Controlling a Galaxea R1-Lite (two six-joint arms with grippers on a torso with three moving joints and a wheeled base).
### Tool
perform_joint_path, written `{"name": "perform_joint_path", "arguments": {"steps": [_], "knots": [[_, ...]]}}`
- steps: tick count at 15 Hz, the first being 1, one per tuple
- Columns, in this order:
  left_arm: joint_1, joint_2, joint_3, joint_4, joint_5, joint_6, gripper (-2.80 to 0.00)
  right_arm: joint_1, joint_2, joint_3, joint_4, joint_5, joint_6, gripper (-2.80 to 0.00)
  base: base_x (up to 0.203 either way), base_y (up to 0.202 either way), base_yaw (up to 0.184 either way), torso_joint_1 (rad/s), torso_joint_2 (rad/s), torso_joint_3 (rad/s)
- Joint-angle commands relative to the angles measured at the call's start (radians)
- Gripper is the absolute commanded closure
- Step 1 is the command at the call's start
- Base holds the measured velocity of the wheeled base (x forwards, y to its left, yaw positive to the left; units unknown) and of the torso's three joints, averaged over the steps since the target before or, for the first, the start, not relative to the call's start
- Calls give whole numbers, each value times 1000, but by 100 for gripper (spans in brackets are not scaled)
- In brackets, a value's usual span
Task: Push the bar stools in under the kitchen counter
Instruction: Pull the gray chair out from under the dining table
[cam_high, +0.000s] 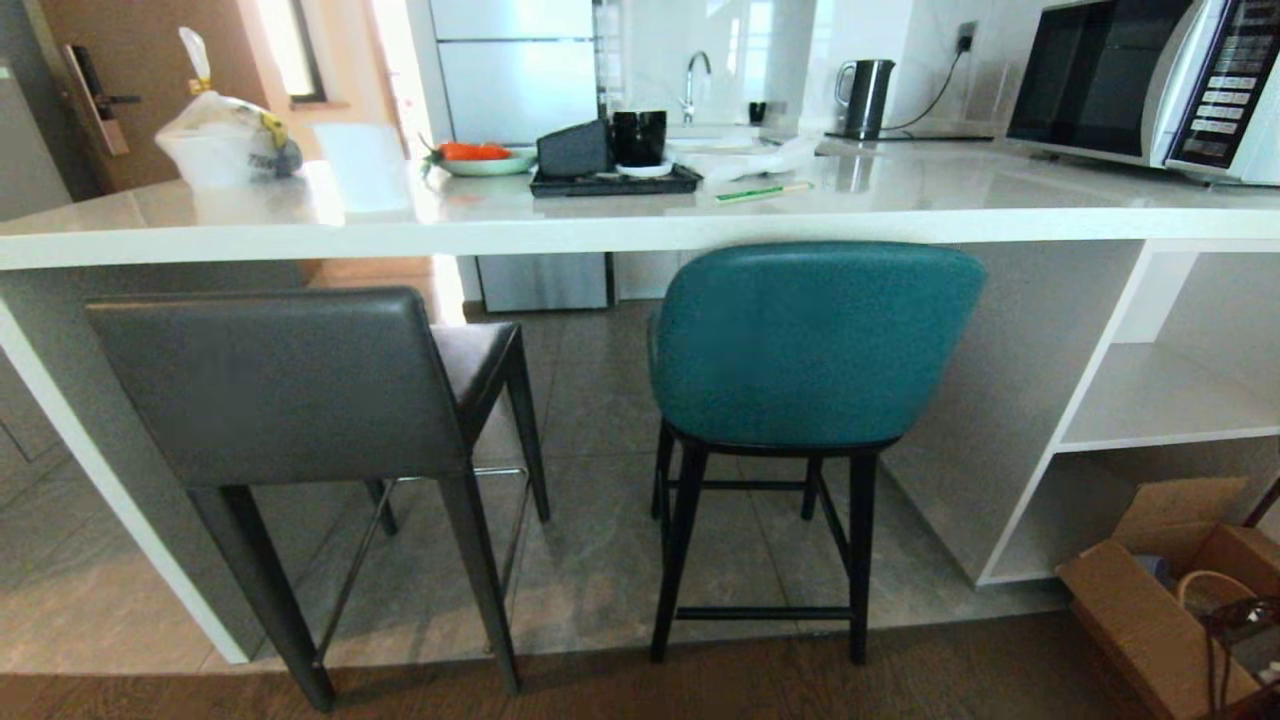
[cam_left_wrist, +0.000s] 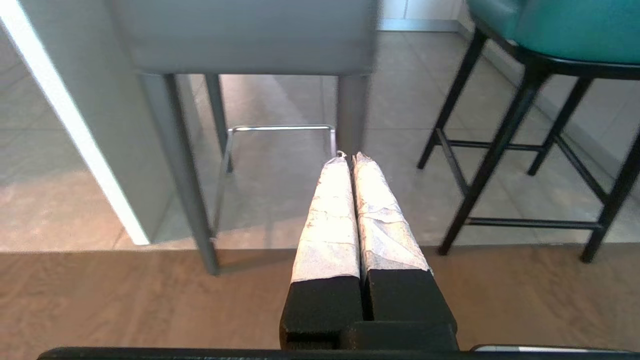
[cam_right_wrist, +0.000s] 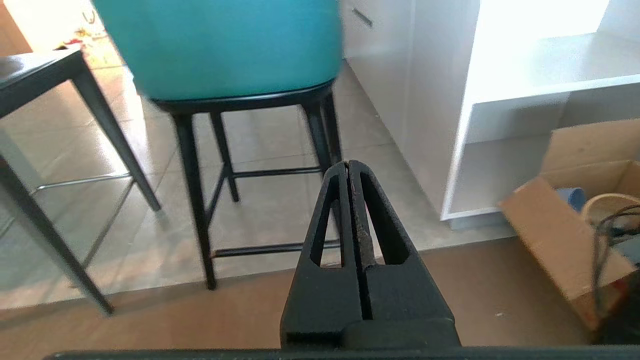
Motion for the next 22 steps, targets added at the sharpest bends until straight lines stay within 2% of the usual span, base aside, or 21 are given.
{"name": "perform_joint_path", "arguments": {"steps": [1, 22], "knots": [[0, -2, 0, 1, 0, 1, 0, 0, 0, 23, 0, 0, 2, 0, 0, 197, 0, 3, 7, 2], [0, -2, 0, -1, 0, -1, 0, 0, 0, 23, 0, 0, 2, 0, 0, 197, -1, 2, 3, 2]]}}
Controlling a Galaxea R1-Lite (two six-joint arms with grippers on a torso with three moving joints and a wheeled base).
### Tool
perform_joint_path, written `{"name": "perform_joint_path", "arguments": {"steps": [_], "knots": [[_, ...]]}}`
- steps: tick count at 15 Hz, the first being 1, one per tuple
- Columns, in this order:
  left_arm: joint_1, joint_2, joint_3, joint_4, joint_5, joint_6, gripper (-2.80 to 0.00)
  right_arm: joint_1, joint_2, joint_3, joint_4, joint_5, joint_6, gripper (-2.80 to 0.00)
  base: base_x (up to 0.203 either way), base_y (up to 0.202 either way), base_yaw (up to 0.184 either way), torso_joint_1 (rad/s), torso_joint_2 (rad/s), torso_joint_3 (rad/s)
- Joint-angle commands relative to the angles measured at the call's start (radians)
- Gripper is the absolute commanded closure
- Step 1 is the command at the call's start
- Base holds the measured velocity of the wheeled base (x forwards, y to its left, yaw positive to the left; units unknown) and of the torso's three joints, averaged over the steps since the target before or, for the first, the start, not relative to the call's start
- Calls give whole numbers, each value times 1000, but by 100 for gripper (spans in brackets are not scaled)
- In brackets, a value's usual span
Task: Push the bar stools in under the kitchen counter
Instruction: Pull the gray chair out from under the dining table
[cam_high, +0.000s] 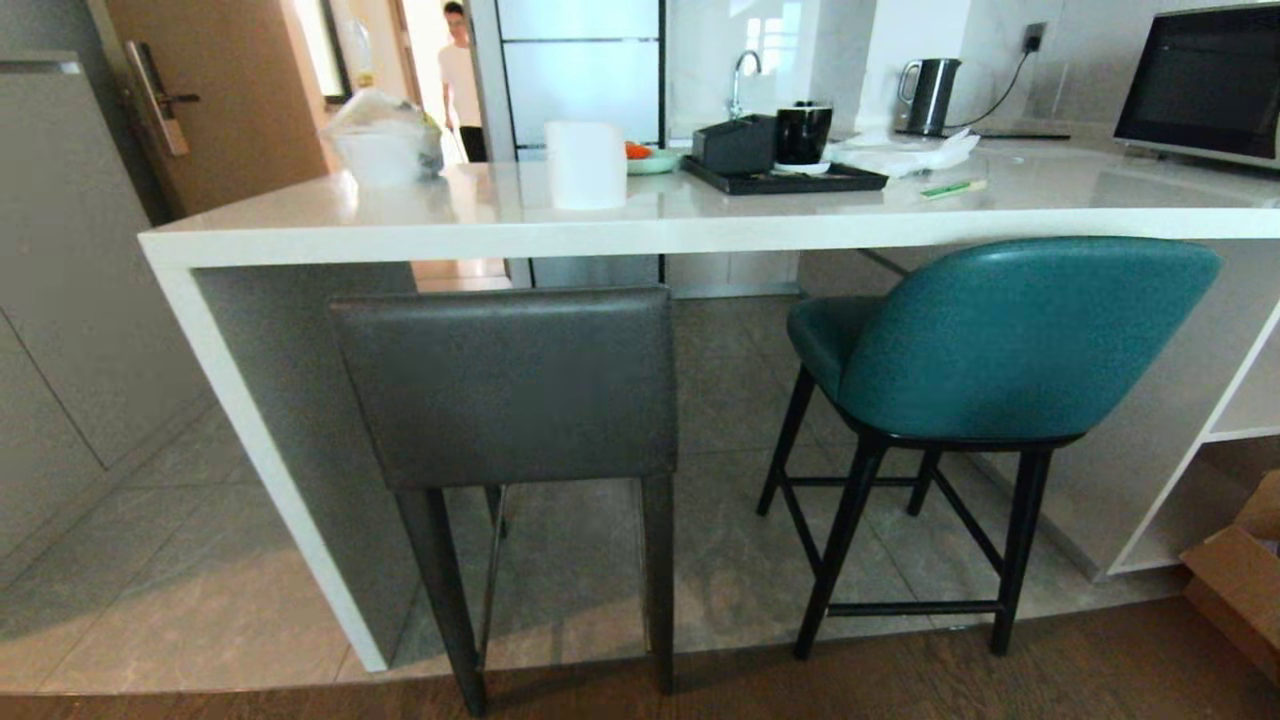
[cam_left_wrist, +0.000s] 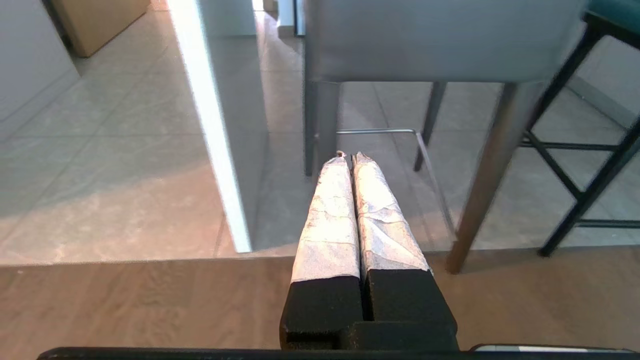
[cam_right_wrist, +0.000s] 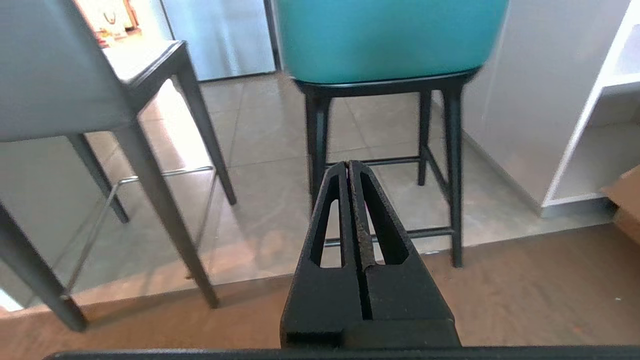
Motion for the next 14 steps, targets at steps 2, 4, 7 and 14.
{"name": "perform_joint_path", "arguments": {"steps": [2, 4, 7, 14], "knots": [[-1, -2, 0, 0, -1, 0, 0, 0, 0, 23, 0, 0, 0, 0, 0, 193, -1, 1, 3, 5], [0, -2, 0, 1, -1, 0, 0, 0, 0, 23, 0, 0, 0, 0, 0, 147, -3, 2, 5, 0], [0, -2, 0, 0, -1, 0, 0, 0, 0, 22, 0, 0, 0, 0, 0, 21, 0, 1, 0, -2], [0, -2, 0, -1, 1, -2, 0, -1, 0, 23, 0, 0, 0, 0, 0, 0, 0, 0, 0, 0]]}}
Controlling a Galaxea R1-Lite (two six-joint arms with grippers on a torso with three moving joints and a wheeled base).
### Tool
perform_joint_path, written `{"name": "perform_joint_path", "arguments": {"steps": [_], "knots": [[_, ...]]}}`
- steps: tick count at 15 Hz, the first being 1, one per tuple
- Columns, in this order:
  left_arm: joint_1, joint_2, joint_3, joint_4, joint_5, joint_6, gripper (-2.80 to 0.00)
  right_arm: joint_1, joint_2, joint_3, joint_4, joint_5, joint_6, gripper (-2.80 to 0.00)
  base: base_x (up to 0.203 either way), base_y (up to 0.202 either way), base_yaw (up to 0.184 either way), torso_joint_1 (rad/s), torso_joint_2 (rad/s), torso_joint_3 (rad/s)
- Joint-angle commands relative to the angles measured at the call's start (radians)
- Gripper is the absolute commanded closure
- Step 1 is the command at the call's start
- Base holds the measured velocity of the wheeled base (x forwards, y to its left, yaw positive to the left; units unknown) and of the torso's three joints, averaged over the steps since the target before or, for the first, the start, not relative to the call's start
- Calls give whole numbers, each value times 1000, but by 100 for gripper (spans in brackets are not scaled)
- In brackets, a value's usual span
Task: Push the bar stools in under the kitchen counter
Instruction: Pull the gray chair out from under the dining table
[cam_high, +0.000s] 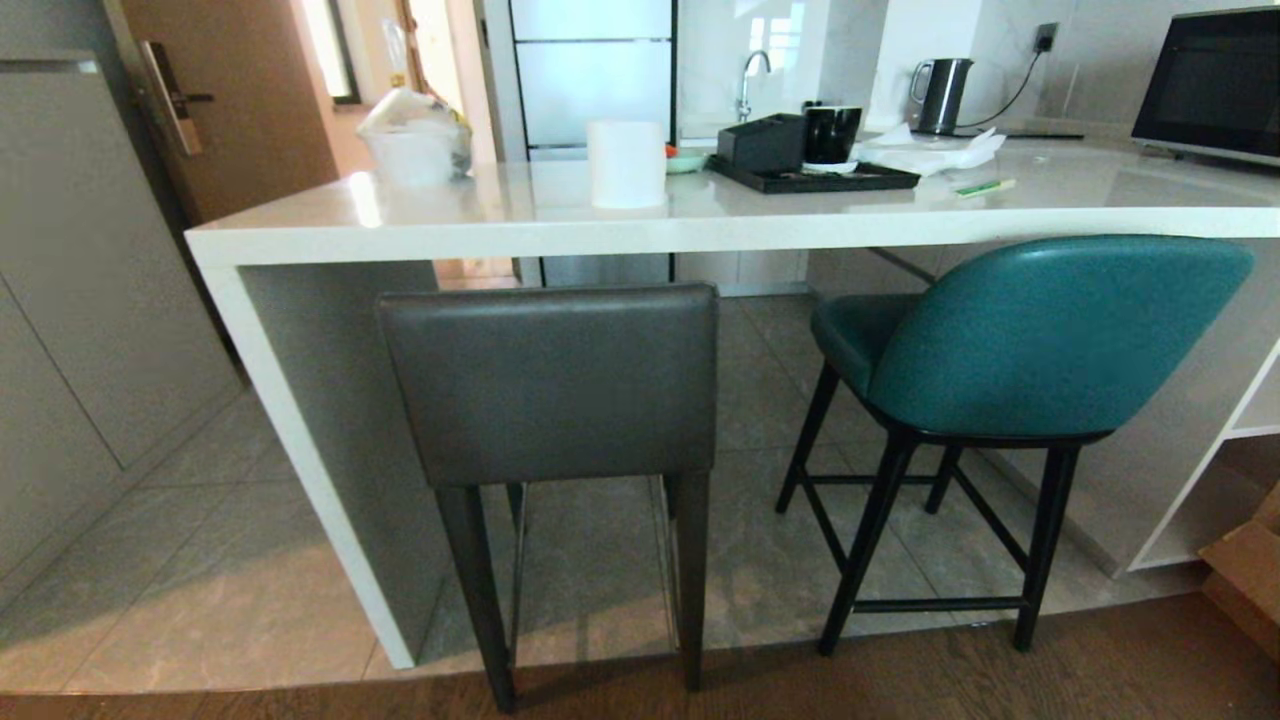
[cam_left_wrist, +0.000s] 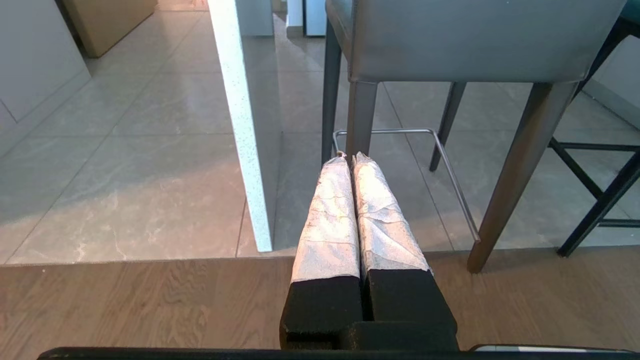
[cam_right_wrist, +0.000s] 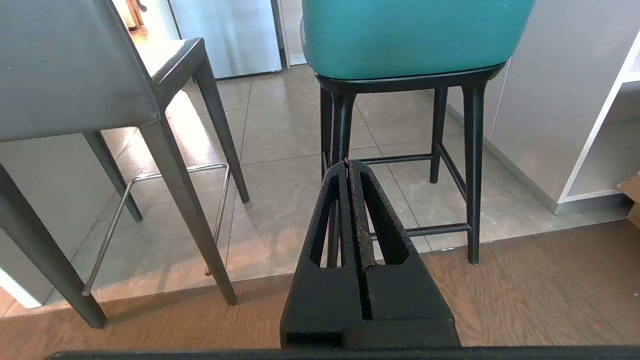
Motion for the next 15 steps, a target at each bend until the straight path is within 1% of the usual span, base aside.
{"name": "perform_joint_path", "arguments": {"steps": [1, 3, 15], "knots": [[0, -2, 0, 0, 0, 1, 0, 0, 0, 21, -1, 0, 0, 0, 0, 0, 0, 0, 0, 0], [0, -2, 0, 0, 0, 1, 0, 0, 0, 23, -1, 0, 0, 0, 130, 0, 0, 0, 4, 4], [-1, -2, 0, 0, 0, 1, 0, 0, 0, 23, -1, 0, 0, 0, 195, 0, 1, 2, 3, 2]]}}
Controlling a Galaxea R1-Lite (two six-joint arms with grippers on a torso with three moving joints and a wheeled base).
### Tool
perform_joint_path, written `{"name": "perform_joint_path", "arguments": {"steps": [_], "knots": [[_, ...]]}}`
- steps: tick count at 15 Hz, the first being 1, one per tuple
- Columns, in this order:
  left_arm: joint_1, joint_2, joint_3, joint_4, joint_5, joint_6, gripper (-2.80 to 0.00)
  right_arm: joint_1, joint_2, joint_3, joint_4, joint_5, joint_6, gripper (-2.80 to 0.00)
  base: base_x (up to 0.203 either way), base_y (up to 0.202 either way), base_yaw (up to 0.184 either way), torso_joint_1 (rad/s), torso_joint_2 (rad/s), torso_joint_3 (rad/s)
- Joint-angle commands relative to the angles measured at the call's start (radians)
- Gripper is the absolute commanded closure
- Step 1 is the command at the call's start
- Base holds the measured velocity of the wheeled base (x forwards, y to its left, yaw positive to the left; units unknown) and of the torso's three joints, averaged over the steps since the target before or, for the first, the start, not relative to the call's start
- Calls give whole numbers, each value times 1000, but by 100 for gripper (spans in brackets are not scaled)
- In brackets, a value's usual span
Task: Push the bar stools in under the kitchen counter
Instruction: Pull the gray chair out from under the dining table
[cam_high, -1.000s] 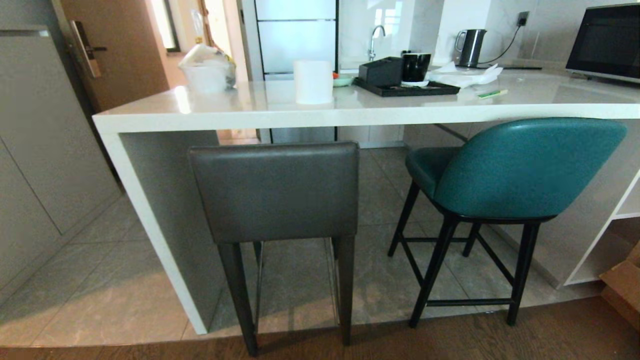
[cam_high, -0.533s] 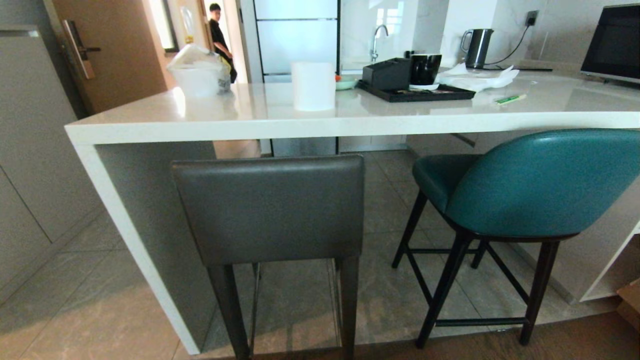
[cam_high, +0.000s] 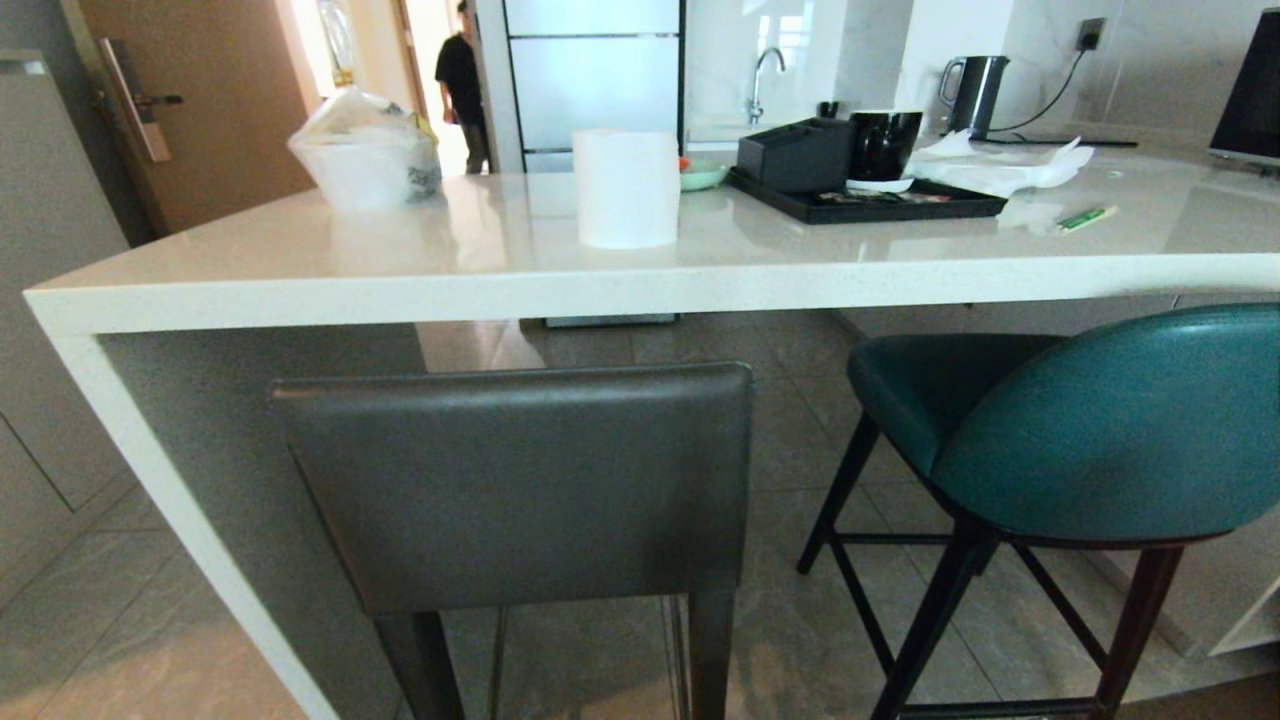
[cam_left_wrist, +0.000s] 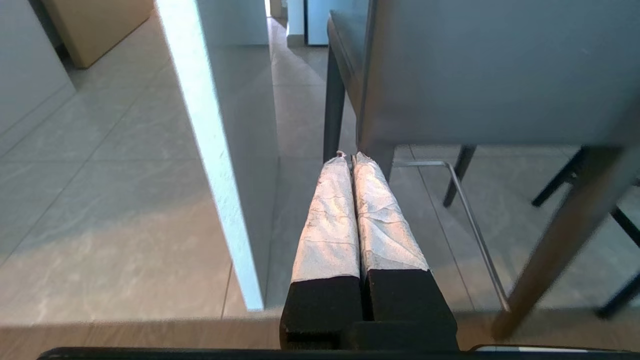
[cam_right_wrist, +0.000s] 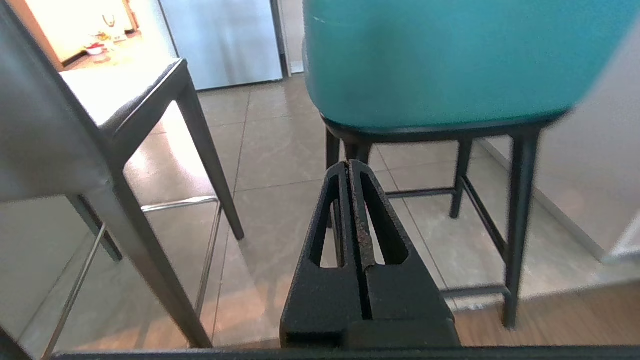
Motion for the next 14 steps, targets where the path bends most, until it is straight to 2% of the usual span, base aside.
{"name": "perform_joint_path", "arguments": {"steps": [1, 14], "knots": [[1, -2, 0, 0, 0, 0, 0, 0, 0, 23, -1, 0, 0, 0, 165, 0, 0, 7, 2, 5], [3, -5, 1, -2, 2, -2, 0, 0, 0, 23, -1, 0, 0, 0, 8, 0, 0, 1, 0, 0]]}}
